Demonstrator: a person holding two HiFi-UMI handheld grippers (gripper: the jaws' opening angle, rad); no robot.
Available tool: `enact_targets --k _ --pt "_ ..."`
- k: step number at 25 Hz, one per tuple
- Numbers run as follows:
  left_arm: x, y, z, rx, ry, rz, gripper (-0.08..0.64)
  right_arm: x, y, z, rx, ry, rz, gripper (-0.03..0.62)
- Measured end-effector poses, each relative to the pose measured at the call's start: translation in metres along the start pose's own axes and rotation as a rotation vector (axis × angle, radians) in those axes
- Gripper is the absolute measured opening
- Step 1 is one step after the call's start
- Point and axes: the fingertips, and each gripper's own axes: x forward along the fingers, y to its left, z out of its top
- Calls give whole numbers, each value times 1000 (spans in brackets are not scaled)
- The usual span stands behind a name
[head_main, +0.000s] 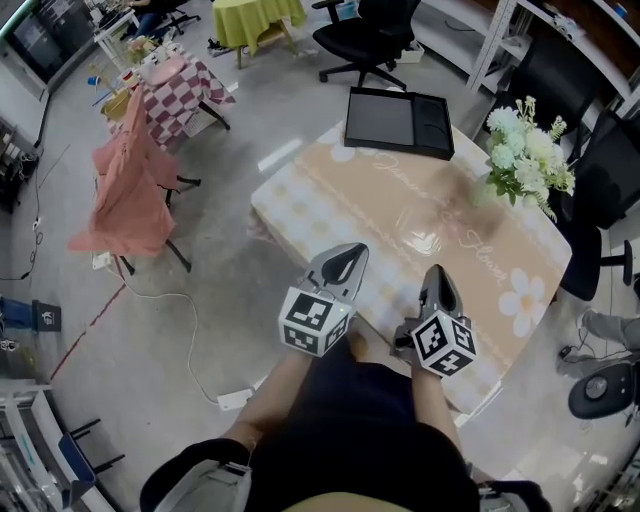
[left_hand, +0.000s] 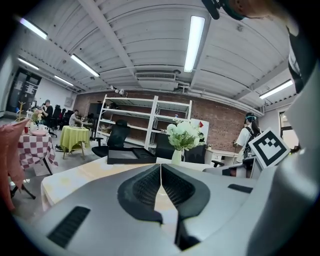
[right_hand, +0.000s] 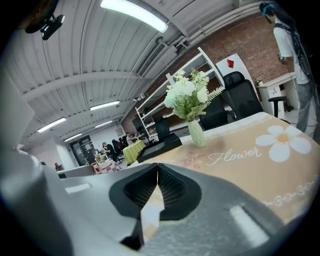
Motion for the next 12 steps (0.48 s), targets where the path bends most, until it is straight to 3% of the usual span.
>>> enact_targets --k 12 --pt "27 3 8 15 68 -131 14 4 -5 6 27 -20 -120 5"
